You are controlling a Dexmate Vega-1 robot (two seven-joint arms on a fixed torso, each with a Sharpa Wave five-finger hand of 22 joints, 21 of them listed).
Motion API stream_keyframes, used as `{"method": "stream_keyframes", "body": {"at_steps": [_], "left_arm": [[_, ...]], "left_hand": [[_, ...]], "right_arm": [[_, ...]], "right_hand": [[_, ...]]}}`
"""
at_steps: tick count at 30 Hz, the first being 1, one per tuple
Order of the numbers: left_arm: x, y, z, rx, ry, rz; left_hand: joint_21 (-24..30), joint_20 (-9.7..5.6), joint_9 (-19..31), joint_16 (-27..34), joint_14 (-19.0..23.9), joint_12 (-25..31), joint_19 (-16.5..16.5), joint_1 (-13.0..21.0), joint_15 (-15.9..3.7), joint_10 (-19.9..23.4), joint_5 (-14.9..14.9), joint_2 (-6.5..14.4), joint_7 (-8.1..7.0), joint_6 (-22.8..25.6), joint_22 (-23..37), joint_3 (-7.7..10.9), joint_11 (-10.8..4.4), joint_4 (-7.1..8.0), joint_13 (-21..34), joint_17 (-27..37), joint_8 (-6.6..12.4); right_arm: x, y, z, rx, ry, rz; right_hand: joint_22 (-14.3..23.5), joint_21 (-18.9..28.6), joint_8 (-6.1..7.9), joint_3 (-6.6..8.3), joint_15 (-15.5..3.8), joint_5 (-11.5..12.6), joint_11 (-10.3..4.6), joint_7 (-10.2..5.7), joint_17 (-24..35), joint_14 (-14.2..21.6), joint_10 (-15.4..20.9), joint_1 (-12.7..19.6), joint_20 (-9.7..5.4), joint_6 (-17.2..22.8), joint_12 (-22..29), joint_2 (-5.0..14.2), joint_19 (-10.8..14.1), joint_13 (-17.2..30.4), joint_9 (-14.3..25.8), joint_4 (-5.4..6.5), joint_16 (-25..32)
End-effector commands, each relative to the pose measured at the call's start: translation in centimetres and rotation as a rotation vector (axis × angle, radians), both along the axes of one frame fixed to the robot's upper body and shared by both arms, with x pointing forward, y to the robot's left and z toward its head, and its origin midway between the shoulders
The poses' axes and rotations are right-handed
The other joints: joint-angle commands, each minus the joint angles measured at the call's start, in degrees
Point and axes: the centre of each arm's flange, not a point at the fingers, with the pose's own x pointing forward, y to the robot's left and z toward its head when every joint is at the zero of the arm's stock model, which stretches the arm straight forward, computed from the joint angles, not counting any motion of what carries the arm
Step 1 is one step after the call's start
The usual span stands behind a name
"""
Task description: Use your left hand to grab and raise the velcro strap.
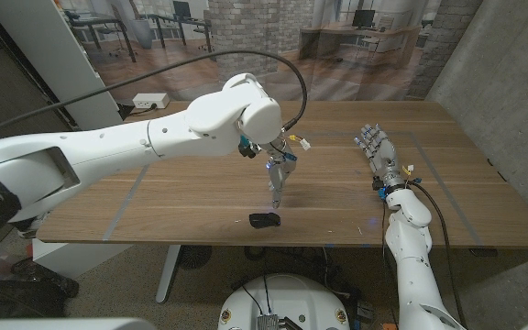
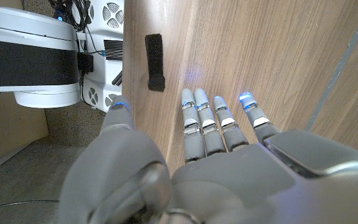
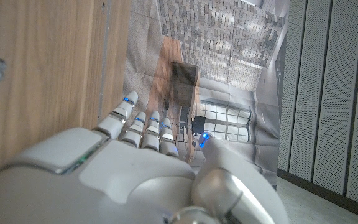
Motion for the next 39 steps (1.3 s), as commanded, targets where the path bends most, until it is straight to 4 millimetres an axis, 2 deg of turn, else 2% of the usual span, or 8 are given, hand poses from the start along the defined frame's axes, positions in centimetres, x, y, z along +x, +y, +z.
{"method": "stream_keyframes", "body": {"at_steps": [1, 14, 39], "left_arm": [[0.9, 0.4, -0.5, 0.020, 0.005, 0.032], [1.4, 0.3, -1.3, 0.045, 0.041, 0.039], [2.1, 0.4, -3.2, 0.090, 0.071, 0.072]], "left_hand": [[0.3, 0.14, 0.1, 0.0, 0.6, 0.4, 0.6, 0.6, -0.11, 0.7, 0.5, 0.1, 0.03, 0.7, 0.2, -0.04, -0.05, 0.12, 0.1, 0.2, 0.13], [0.3, 0.15, 0.1, -0.2, 0.4, 0.4, 0.6, 1.0, 0.02, -0.2, 0.5, 0.4, 0.07, 0.3, 0.2, -0.10, 0.04, 0.26, 0.3, 0.3, -0.64], [0.4, -0.23, 0.1, -0.3, 0.8, 1.1, 0.9, 1.5, -0.16, 0.0, 0.4, 0.7, 0.33, 2.0, 0.3, -0.27, -0.07, 0.50, 0.6, 0.4, -0.88]], "right_arm": [[0.2, -0.1, 0.1, 0.002, -0.002, -0.001], [0.1, -0.1, -0.2, 0.014, -0.006, -0.005], [0.0, -0.2, -0.7, 0.021, -0.006, -0.002]], "right_hand": [[0.2, 0.0, 0.36, -0.28, -0.05, 0.3, 0.03, 0.07, 0.1, 0.6, 0.6, -0.4, -0.10, 0.6, 0.4, 0.16, 0.5, 0.2, 0.1, -0.09, -0.1], [0.2, -0.1, 0.36, -0.31, -0.11, 0.4, 0.02, 0.06, 0.1, 0.6, 0.7, -0.4, -0.11, 0.7, 0.4, 0.16, 0.6, 0.2, 0.1, -0.14, -0.2], [0.2, -0.3, 0.36, -0.35, -0.12, 0.4, 0.03, -0.02, 0.1, 0.6, 0.7, -0.5, -0.16, 0.7, 0.4, 0.15, 0.6, 0.2, 0.1, -0.21, -0.2]]}}
